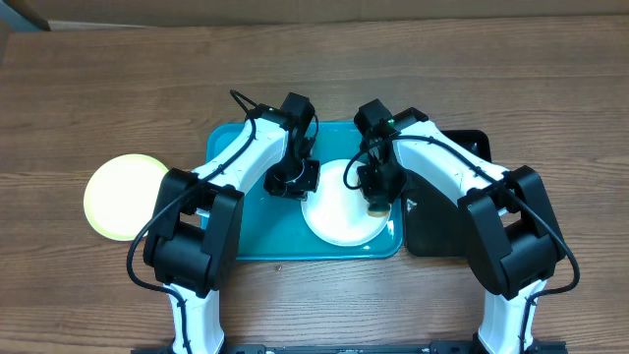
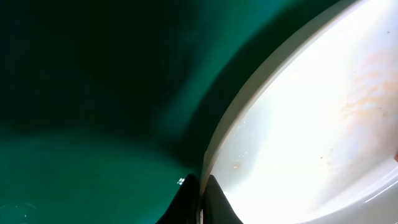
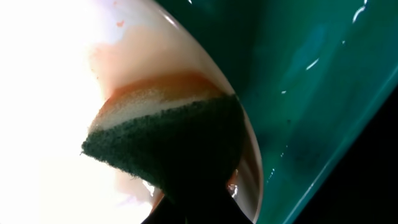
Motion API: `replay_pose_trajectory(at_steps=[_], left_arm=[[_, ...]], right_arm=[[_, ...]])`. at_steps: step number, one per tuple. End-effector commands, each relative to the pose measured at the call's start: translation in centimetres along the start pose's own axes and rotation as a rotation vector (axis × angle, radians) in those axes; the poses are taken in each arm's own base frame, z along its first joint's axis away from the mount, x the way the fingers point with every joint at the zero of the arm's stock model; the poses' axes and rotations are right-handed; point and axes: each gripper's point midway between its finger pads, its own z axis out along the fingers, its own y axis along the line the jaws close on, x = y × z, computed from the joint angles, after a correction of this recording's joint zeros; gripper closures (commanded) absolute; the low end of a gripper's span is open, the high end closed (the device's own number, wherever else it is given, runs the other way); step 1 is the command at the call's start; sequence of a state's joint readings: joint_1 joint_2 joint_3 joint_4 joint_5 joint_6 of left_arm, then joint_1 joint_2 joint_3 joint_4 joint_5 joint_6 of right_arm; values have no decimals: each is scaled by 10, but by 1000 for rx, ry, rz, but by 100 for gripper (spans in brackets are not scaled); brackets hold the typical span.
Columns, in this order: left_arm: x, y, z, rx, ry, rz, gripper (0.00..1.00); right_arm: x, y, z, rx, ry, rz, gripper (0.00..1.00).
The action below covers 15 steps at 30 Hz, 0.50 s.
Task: Clean dirty plates on tray and stack at the side
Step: 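Scrub the white plate with the sponge in the right gripper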
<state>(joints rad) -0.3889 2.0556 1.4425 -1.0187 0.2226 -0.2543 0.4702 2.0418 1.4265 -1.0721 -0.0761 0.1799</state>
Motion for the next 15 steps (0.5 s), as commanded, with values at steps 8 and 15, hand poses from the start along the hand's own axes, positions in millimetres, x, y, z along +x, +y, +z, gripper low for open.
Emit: replay_pose_trajectory(at_steps=[8, 15], left_arm=[[4, 2, 5, -14, 19, 18, 96], [4, 2, 5, -13, 19, 19, 96]], right_arm=[[-40, 37, 13, -175, -171, -67, 89], [-36, 82, 8, -304, -182, -148, 88]])
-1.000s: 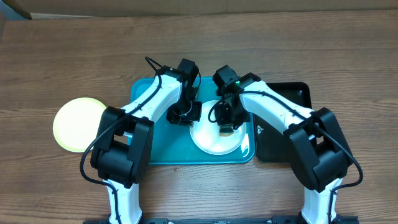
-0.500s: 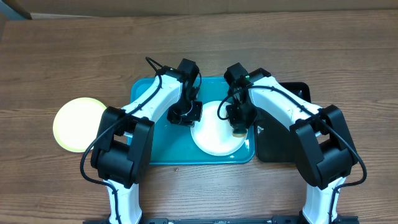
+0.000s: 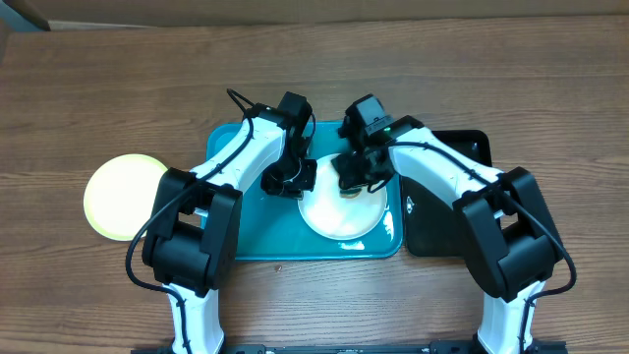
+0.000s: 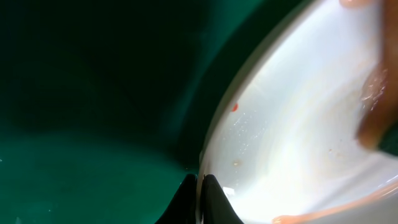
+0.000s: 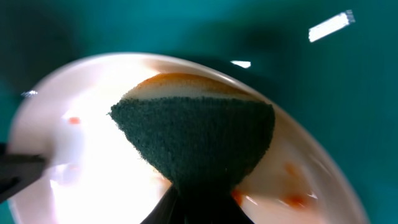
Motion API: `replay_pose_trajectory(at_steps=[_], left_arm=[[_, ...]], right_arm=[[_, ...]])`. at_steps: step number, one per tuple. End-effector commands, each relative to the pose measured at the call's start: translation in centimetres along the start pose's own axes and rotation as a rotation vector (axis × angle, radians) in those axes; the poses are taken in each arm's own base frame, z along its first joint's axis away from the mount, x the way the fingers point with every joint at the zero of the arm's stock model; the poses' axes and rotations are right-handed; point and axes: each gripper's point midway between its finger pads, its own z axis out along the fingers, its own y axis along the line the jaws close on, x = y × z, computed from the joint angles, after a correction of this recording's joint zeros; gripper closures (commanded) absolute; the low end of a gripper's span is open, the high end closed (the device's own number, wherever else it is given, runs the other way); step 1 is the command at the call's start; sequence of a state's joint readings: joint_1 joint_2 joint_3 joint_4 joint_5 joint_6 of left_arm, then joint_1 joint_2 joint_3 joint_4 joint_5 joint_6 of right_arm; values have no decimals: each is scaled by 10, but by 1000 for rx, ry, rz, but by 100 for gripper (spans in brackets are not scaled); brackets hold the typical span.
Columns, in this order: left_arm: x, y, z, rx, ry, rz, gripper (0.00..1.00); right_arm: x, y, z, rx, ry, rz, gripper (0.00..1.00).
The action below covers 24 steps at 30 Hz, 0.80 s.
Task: Clean dirty plates on tray and stack at the side
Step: 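Scrub the white plate with the sponge in the right gripper, then scrub the white plate again near the left gripper with the sponge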
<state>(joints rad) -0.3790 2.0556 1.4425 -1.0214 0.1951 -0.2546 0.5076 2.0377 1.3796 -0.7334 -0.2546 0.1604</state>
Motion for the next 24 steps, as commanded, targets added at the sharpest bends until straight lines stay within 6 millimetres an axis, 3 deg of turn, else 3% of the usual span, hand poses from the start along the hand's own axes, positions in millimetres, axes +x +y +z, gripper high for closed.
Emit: replay_pose_trajectory(at_steps=[1, 5, 8, 10, 15, 24], left_arm=[[5, -7, 6, 13, 24, 30, 96], [6, -6, 6, 13, 25, 29, 96], [6, -6, 6, 13, 25, 29, 96], [6, -6, 6, 13, 26, 29, 96], [6, -6, 6, 13, 26, 29, 96], [6, -6, 6, 13, 26, 30, 96]], right_arm=[[21, 27, 14, -66, 73, -38, 88], [52, 39, 16, -47, 180, -62, 84], [69, 36, 14, -6, 241, -62, 87], [76, 22, 12, 68, 266, -28, 92], [78, -36, -4, 328, 253, 198, 93], [73, -77, -18, 350, 245, 374, 96]])
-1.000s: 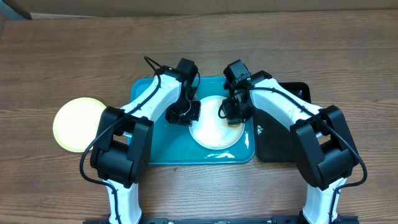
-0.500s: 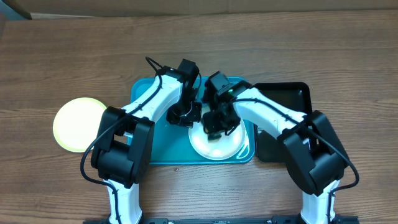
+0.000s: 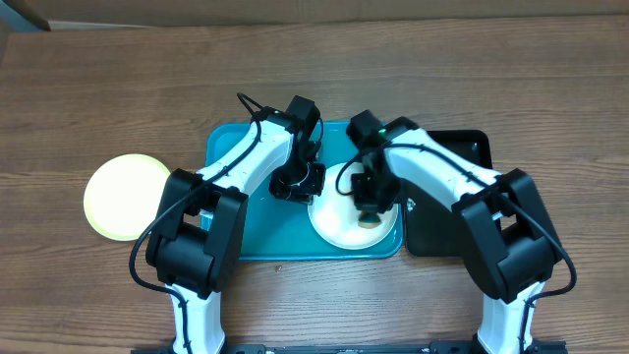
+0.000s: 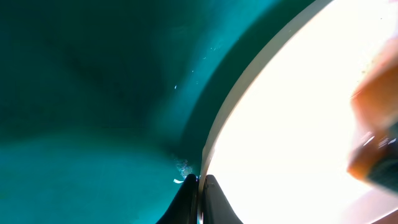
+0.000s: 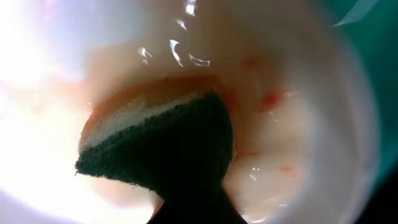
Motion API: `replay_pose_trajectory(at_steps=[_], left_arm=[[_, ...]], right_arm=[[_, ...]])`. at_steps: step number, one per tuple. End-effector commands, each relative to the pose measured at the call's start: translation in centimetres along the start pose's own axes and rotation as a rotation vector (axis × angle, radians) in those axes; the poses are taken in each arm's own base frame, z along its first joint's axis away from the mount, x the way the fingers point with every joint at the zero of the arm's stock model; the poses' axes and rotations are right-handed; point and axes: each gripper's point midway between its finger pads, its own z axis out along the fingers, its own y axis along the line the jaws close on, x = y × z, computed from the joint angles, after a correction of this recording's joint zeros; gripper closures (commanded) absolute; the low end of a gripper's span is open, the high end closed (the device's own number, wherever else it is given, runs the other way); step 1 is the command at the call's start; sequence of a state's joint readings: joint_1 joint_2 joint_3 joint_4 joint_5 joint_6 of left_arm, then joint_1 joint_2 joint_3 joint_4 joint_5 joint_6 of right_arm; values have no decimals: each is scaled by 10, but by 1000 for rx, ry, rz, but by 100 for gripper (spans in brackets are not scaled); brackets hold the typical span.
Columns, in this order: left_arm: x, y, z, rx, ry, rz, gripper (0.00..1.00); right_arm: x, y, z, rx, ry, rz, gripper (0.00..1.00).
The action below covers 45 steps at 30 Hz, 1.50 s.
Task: Clean dirty plates on tray and stack at the side
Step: 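Scrub the white plate again near the left gripper with the sponge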
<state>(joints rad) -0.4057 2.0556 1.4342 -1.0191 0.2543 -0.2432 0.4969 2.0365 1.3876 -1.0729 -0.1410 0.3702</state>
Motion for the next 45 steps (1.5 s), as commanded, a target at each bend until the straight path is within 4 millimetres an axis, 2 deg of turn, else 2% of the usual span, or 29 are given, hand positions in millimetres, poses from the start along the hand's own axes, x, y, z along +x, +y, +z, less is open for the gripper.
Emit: replay_pose_trajectory(at_steps=[1, 5, 8, 11, 12, 17, 22, 26, 29, 30, 33, 37, 45], left_arm=[[-2, 12, 2, -40, 0, -7, 96], [-2, 12, 2, -40, 0, -7, 96], [-2, 12, 2, -40, 0, -7, 96], [-2, 11, 2, -40, 0, -7, 96], [-2, 11, 2, -40, 0, -7, 96], [-1, 9, 2, -40, 1, -1, 96], [-1, 5, 3, -40, -2, 13, 96], [-1, 3, 4, -42, -1, 19, 96], [0, 3, 4, -42, 1, 19, 96], [0, 3, 4, -42, 2, 19, 96], [0, 3, 4, -42, 2, 19, 96], [1, -2, 4, -18, 7, 21, 96], [4, -14, 5, 26, 18, 57, 96]], right_arm=[[-14, -43, 6, 116, -34, 116, 96], [-29, -52, 3, 92, -74, 153, 96], [-43, -49, 2, 58, -121, 138, 96], [-56, -27, 1, -45, -164, 27, 95], [-62, -10, -1, -108, -192, -35, 91], [-71, 21, -5, -192, -248, -106, 89], [-64, 45, -4, -243, -241, -162, 89], [-47, 66, -1, -270, -207, -243, 89], [-32, 74, 4, -252, -169, -296, 89], [-21, 75, 7, -237, -135, -316, 89], [-11, 75, 9, -227, -99, -317, 89], [-8, 79, 8, -253, -86, -319, 89], [-15, 84, 6, -272, -122, -330, 83]])
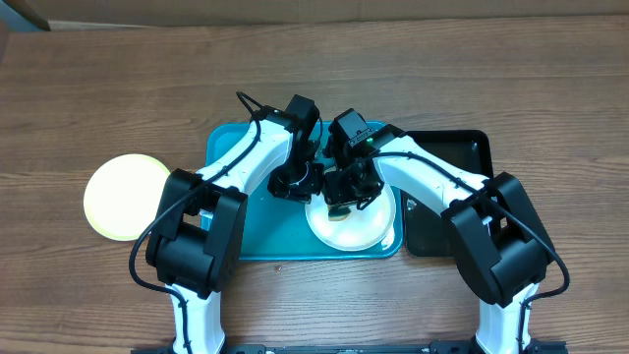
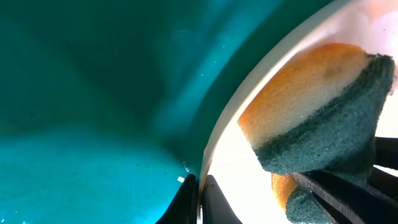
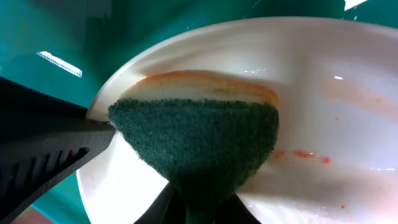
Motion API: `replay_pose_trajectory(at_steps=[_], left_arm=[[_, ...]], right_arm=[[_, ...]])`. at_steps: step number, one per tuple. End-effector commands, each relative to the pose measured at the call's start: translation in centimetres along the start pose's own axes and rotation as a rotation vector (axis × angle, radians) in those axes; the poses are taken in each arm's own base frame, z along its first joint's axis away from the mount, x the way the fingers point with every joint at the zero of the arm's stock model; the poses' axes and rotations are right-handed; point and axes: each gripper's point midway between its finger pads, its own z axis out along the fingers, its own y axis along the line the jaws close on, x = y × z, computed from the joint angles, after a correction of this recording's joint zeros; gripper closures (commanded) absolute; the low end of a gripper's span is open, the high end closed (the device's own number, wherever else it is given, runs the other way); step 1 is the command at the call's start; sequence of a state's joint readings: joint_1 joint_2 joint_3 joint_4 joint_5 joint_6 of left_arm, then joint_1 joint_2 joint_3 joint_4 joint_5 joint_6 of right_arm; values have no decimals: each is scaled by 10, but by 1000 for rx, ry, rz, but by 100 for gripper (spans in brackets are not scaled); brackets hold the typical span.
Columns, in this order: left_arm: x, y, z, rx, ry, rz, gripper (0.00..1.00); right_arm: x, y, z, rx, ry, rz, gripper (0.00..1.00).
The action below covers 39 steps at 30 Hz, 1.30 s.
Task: Clean dirty plates on tray and stack at the side
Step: 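Scrub the white plate again near the left gripper with the sponge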
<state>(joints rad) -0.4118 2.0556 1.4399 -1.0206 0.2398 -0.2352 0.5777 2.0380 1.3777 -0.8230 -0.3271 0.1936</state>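
A white plate [image 1: 362, 224] lies on the right half of the teal tray [image 1: 246, 231]; red smears [image 3: 311, 154] mark its face. My left gripper [image 2: 199, 200] is shut on the plate's left rim [image 2: 214, 140], at the tray's middle [image 1: 303, 180]. My right gripper [image 3: 200, 208] is shut on an orange sponge with a green scouring side [image 3: 199, 137], pressed on the plate's left part next to the left gripper [image 1: 339, 202]. The sponge [image 2: 317, 118] also shows in the left wrist view.
A yellow-green plate [image 1: 120, 195] sits on the wooden table left of the tray. A black tray [image 1: 457, 157] lies right of the teal one, partly under my right arm.
My right gripper has moved the sponge from the plate's right part to its left edge, close beside the left gripper. The left gripper still pinches the rim.
The left gripper held the plate's left rim throughout. The sponge in my right gripper was at the plate's right edge, then its upper left, then the right part again, and now sits at the left rim. Red smears remain on the plate.
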Motion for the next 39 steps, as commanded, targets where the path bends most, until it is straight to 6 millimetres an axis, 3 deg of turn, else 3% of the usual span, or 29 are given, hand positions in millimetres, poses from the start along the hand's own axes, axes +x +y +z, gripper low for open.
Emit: replay_pose_trajectory(at_steps=[1, 6, 7, 9, 17, 29, 34, 39], left_arm=[[5, -15, 6, 40, 24, 44, 96], [5, -16, 7, 40, 23, 48, 96], [5, -16, 7, 40, 23, 48, 96], [5, -16, 7, 40, 23, 48, 96], [6, -16, 7, 40, 24, 47, 96], [6, -16, 7, 40, 25, 44, 96], [6, -16, 7, 39, 27, 43, 96], [7, -15, 7, 38, 30, 42, 96]], right_arm=[[1, 4, 8, -26, 7, -14, 83], [1, 4, 8, -25, 10, -2, 84], [3, 3, 8, -24, 18, 26, 92], [5, 3, 8, -21, 25, 59, 96], [5, 3, 8, -20, 26, 179, 96], [2, 15, 8, -91, 27, 173, 92], [2, -35, 4, 156, -27, 389, 96], [0, -55, -4, 167, -31, 463, 95]])
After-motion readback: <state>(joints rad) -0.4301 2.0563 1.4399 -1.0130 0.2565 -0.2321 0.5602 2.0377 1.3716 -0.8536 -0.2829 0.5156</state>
